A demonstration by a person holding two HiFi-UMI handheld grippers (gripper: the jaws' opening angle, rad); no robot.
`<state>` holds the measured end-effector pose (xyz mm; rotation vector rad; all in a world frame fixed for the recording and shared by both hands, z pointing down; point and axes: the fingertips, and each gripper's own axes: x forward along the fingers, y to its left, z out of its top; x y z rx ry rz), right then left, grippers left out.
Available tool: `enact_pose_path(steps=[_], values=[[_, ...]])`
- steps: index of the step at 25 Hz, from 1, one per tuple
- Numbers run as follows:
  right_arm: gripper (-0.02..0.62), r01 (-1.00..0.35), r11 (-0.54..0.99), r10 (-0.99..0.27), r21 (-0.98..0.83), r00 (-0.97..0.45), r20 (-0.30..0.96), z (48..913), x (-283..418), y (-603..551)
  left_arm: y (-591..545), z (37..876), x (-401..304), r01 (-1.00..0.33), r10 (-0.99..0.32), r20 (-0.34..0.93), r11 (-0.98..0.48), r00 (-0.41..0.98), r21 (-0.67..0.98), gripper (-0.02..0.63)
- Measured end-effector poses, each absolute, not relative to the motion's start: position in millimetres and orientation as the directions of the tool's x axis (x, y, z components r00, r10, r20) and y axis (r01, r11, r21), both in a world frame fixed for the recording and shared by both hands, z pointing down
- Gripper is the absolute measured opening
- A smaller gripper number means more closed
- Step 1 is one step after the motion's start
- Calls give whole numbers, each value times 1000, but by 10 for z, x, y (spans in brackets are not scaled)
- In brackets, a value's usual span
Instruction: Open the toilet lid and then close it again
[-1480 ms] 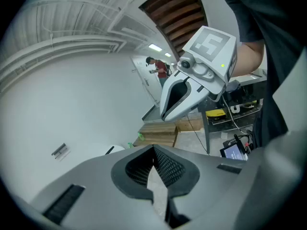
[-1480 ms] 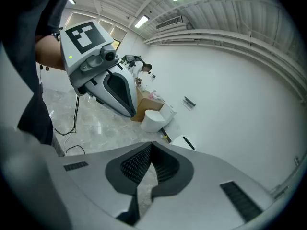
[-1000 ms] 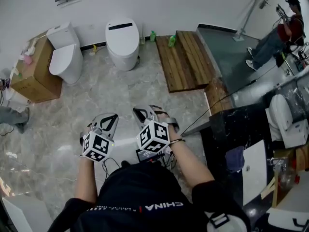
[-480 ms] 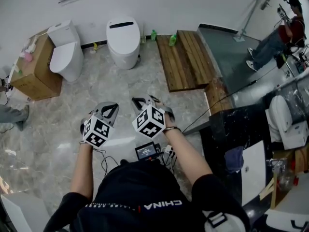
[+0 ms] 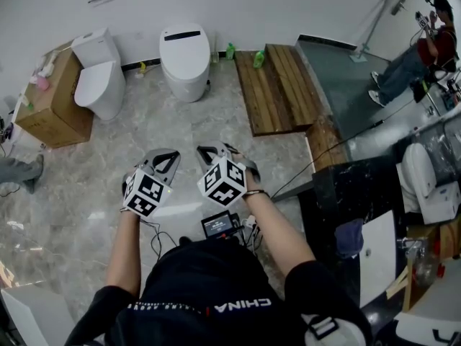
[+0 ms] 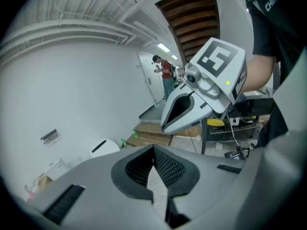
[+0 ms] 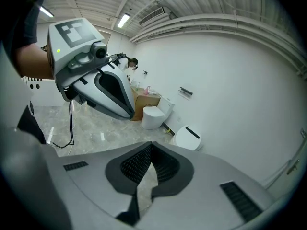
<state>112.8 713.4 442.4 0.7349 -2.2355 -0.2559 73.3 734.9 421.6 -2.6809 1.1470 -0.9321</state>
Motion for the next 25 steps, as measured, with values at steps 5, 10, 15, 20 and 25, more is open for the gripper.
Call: enact_pose_path(steps=[5, 10, 15, 20, 25], values=[[14, -438, 811, -581, 387, -536, 612, 4465, 1200, 7126, 7325, 4178, 752, -632, -681, 491, -717, 543, -295, 9], [15, -447, 809, -584, 383, -531, 614, 4478, 1310, 7107, 7289, 4211, 819, -634, -684, 501, -712, 530, -301, 9], [15, -449, 810, -582, 378, -526, 621, 4549, 1567, 7027, 7209, 4322, 992, -639, -682, 514, -710, 521, -295, 9], [15, -456, 816, -571, 357, -535, 623, 4625, 1847, 6854, 7068, 4405, 1178, -655, -691, 527, -696, 495, -296, 11], [15, -442, 830, -551, 341, -549, 628, 4740, 1988, 6688, 6928, 4489, 1234, -684, -711, 534, -665, 458, -300, 11]])
